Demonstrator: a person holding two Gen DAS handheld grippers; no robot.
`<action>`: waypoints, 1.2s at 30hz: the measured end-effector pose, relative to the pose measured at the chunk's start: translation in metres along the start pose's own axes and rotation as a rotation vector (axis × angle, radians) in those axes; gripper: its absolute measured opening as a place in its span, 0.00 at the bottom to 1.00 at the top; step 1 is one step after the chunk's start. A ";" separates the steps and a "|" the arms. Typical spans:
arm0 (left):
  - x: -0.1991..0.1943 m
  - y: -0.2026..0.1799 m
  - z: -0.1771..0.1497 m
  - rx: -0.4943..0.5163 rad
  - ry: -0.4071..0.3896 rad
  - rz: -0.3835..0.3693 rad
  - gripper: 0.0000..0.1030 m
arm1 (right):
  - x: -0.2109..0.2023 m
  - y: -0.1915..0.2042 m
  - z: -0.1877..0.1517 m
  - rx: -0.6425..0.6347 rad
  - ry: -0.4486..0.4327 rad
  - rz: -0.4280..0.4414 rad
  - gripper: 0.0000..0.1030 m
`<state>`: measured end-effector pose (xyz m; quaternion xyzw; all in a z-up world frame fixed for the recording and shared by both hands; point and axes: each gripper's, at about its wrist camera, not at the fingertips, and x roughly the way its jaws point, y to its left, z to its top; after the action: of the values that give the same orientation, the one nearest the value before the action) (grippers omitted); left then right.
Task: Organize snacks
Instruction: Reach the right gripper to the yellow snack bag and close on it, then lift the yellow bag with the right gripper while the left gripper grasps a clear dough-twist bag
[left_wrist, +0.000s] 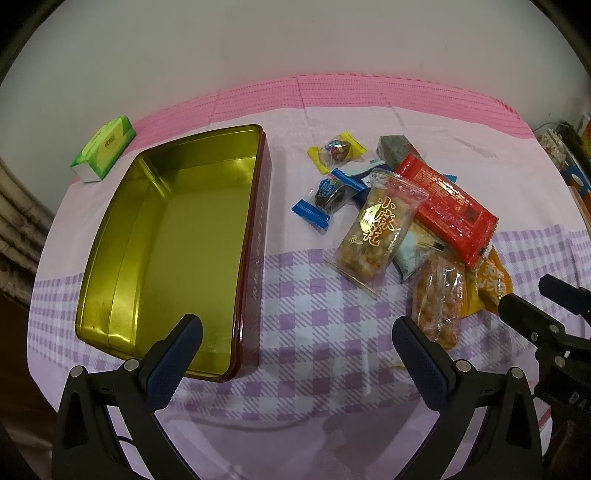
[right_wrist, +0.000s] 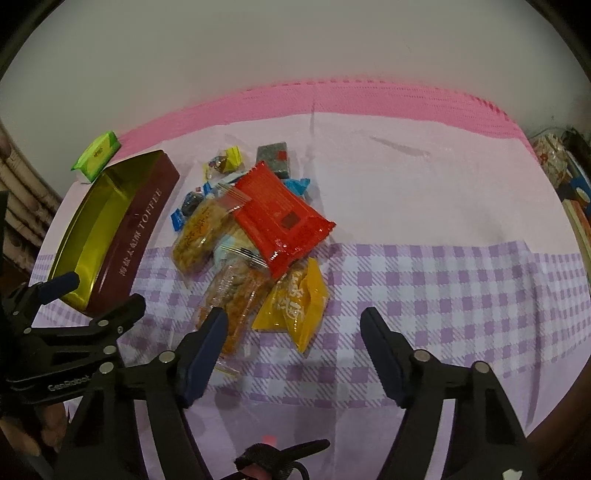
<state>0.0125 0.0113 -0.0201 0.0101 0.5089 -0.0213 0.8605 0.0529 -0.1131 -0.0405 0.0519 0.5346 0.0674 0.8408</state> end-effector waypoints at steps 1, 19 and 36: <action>0.001 0.000 0.002 0.001 0.004 0.007 0.99 | 0.001 -0.001 0.000 0.004 0.004 0.001 0.67; 0.007 0.010 0.018 0.031 0.022 0.057 0.99 | 0.048 -0.006 0.008 0.014 0.119 0.021 0.52; 0.019 -0.007 0.038 0.069 0.044 -0.030 0.97 | 0.050 -0.038 0.012 0.052 0.081 -0.002 0.35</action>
<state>0.0541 0.0026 -0.0181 0.0329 0.5266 -0.0514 0.8479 0.0871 -0.1419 -0.0858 0.0706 0.5698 0.0546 0.8169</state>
